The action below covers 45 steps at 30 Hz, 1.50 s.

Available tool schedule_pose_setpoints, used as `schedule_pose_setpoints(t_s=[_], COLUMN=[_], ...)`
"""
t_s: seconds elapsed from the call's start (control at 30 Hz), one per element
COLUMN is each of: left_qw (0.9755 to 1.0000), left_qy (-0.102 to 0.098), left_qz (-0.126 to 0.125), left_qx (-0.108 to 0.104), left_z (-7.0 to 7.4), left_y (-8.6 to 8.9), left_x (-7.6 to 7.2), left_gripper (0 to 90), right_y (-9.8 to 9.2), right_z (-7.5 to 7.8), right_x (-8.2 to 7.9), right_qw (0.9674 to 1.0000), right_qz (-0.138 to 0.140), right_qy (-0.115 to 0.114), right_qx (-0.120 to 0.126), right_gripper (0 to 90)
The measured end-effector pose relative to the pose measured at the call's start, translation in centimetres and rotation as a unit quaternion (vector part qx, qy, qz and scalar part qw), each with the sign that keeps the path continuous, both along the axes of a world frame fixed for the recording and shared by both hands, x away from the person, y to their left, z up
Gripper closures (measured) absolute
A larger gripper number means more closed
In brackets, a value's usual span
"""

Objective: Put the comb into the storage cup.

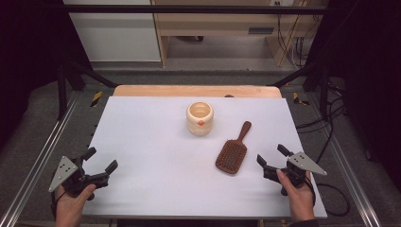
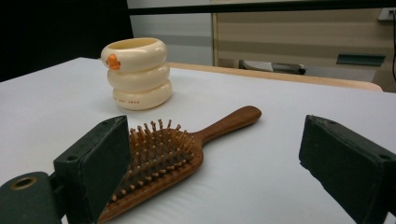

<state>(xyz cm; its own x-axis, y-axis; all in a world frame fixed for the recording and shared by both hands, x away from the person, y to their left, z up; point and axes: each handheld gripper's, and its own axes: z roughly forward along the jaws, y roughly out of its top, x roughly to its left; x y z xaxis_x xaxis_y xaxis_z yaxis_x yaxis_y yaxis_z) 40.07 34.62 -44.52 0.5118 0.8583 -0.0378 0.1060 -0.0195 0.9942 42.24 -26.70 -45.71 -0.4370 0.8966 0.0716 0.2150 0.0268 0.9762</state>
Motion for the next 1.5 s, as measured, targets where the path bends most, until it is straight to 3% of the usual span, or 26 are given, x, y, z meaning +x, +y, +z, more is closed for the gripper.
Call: schedule_pose_setpoints(t_s=[0.3,0.5,0.8,0.87,0.97,1.03,1.17,1.5], left_qw=[1.0000,0.9999,0.9999,0.9999,0.9999,0.9999,0.9999,0.9998], left_qy=[0.002,0.004,0.004,0.004,0.005,0.006,0.006,0.009], left_qz=[0.005,0.008,0.010,0.010,0.012,0.013,0.015,0.016], left_qx=[0.002,0.005,0.005,0.005,0.005,0.003,0.001,0.000], left_z=[0.0,0.0,-0.1,-0.1,-0.1,-0.2,-0.2,-0.3], left_y=[0.0,-0.1,-0.1,-0.1,-0.1,0.0,0.0,0.1], left_x=[0.0,0.0,0.0,0.0,0.0,0.0,-0.1,0.0], left_gripper=[2.4,2.6,2.6,2.6,2.6,2.6,2.6,2.7], right_y=[0.0,-0.2,-0.2,-0.1,0.0,0.4,1.1,1.9], right_z=[-0.1,-0.1,-0.1,0.0,0.0,0.1,0.3,1.9], right_x=[0.3,0.3,0.2,0.2,0.1,0.0,0.4,2.1], right_qw=[0.9993,0.9991,0.9991,0.9991,0.9992,0.9993,0.9992,0.9974], right_qz=[-0.028,-0.029,-0.030,-0.029,-0.025,-0.022,-0.008,-0.002], right_qy=[0.022,0.031,0.031,0.031,0.031,0.028,0.031,0.063], right_qx=[0.009,0.008,0.006,0.000,-0.004,-0.015,-0.024,-0.035], right_gripper=[12.3,32.7,51.3,60.9,68.3,79.0,87.7,90.0])
